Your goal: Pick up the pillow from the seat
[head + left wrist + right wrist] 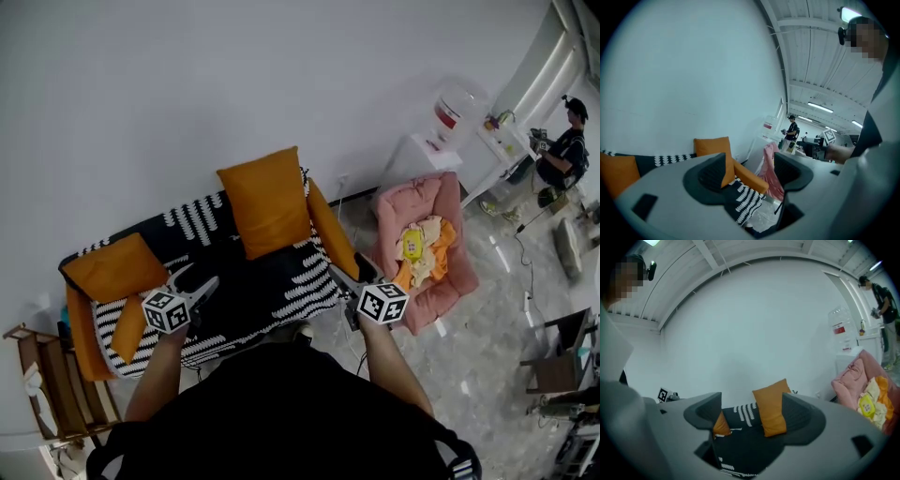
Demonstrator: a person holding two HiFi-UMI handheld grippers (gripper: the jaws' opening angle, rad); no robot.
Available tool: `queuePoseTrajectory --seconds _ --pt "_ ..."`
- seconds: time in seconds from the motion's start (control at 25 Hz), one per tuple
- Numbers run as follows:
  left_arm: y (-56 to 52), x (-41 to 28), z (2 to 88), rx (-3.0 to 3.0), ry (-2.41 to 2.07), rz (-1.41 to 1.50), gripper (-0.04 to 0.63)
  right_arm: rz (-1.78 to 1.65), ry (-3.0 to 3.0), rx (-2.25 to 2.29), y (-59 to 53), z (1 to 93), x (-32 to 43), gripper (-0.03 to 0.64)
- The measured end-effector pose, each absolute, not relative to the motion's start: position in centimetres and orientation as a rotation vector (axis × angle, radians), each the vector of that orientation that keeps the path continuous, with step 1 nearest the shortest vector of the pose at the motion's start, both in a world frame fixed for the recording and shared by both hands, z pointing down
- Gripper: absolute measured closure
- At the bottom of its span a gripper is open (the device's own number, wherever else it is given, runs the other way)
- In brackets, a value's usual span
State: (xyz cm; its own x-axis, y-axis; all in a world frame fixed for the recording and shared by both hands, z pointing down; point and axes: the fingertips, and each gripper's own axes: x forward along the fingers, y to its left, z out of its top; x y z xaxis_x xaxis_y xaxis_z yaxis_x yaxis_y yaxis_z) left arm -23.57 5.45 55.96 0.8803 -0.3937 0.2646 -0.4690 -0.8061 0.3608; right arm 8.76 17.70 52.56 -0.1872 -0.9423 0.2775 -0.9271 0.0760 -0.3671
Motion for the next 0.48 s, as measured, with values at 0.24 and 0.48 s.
queuePoseTrajectory --seconds 0.24,0.48 --pt "4.0 -21.3 56.5 2.612 -0.661 0.256 0.278 -0.755 2.313 -1.974 15.9 53.3 11.2 0.223" --pt "2.1 -19.3 57.1 2.598 -0.681 0.265 0.278 -0.784 2.335 -1.954 13.8 54.3 13.2 0.222"
